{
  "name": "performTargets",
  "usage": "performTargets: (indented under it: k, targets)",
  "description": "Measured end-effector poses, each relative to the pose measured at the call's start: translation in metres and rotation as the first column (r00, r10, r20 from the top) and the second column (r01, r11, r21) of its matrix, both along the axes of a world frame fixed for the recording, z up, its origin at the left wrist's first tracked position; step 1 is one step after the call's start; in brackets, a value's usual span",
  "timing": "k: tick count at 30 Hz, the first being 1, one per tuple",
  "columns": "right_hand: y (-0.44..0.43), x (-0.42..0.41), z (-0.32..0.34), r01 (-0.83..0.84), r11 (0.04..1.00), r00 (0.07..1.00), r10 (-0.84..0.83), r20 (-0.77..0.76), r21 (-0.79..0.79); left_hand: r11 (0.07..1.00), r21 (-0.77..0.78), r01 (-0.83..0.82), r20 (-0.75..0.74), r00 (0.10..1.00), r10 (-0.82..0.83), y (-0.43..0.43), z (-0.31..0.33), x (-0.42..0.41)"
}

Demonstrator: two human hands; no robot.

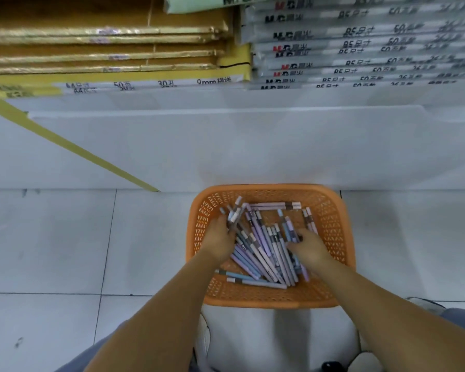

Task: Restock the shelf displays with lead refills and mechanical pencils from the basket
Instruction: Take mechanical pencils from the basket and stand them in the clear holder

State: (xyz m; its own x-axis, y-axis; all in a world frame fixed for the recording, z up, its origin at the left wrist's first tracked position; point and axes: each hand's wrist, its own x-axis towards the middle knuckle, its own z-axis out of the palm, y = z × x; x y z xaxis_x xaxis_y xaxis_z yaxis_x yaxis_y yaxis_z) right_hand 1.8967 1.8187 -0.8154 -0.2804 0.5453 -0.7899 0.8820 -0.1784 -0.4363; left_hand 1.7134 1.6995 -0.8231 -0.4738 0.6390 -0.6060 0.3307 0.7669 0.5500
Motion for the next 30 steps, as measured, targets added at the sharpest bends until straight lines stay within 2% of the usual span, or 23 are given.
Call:
performTargets:
  k: [3, 7, 10, 15, 17, 21, 24, 26, 28, 30]
  targets:
    - [0.003, 0.0, 0.024, 0.112, 0.994, 0.985, -0.11, -0.13, 0.012, 0.983, 0.088, -0.163, 0.14, 0.979, 0.15, -0.006, 0.025, 0.003]
    - [0.0, -0.011, 0.077, 0.175, 0.979, 0.913, -0.2, -0.355, -0.1, 0.927, 0.181, -0.328, 0.39, 0.889, 0.239, -0.009, 0.074, 0.018]
    - [-0.005, -0.018, 0.125, 0.241, 0.952, 0.777, -0.306, -0.55, -0.189, 0.88, 0.295, -0.371, 0.494, 0.848, 0.192, -0.006, 0.121, 0.036]
    - [-0.012, -0.018, 0.211, 0.287, 0.937, 0.581, -0.337, -0.741, -0.2, 0.801, 0.466, -0.377, 0.509, 0.854, 0.106, 0.002, 0.212, 0.059]
    - [-0.016, -0.017, 0.246, 0.283, 0.951, 0.54, -0.268, -0.798, -0.128, 0.778, 0.506, -0.371, 0.521, 0.851, 0.067, 0.004, 0.249, 0.065]
    - [-0.02, -0.011, 0.311, 0.208, 0.953, 0.602, 0.054, -0.797, 0.221, 0.717, 0.645, -0.265, 0.38, 0.925, 0.0, 0.009, 0.316, 0.069]
    - [-0.014, -0.006, 0.359, 0.139, 0.94, 0.573, 0.181, -0.8, 0.312, 0.703, 0.691, -0.167, 0.277, 0.96, -0.044, 0.011, 0.354, 0.066]
    - [-0.009, -0.006, 0.39, 0.09, 0.928, 0.54, 0.26, -0.801, 0.361, 0.681, 0.716, -0.152, 0.293, 0.951, -0.095, 0.012, 0.379, 0.062]
    - [-0.002, -0.008, 0.414, 0.096, 0.927, 0.491, 0.273, -0.827, 0.363, 0.658, 0.738, -0.147, 0.288, 0.951, -0.112, 0.015, 0.404, 0.057]
    - [0.007, -0.01, 0.433, 0.159, 0.903, 0.489, 0.278, -0.827, 0.398, 0.647, 0.754, -0.112, 0.236, 0.966, -0.109, 0.019, 0.423, 0.052]
